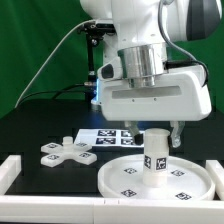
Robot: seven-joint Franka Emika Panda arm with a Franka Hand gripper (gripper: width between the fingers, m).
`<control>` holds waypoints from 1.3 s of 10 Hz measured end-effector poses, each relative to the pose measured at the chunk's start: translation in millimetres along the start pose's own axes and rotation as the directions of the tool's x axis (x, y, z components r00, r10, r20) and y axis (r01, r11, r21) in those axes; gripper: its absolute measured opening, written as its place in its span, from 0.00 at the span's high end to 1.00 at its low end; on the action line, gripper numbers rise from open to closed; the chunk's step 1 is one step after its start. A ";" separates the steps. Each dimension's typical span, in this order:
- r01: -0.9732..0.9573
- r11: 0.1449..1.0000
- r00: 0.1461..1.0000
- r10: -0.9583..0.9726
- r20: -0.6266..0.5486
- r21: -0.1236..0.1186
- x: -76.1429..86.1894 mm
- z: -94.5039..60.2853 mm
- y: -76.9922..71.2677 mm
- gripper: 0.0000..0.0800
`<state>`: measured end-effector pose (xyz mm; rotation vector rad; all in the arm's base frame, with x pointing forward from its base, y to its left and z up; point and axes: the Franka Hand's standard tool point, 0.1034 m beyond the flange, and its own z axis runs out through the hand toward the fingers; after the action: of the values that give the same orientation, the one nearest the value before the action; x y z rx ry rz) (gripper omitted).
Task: Assemble round table
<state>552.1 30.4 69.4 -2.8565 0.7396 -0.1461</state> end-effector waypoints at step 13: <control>0.892 0.451 0.453 -0.887 0.086 -0.045 3.8 -3.6 -20.4 0.47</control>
Offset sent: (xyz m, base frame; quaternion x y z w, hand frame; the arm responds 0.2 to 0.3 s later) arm 0.0000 0.0000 0.0000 0.0000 0.0000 -0.1296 0.9916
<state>564.5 45.5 77.3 -2.9625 -0.9028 -0.1749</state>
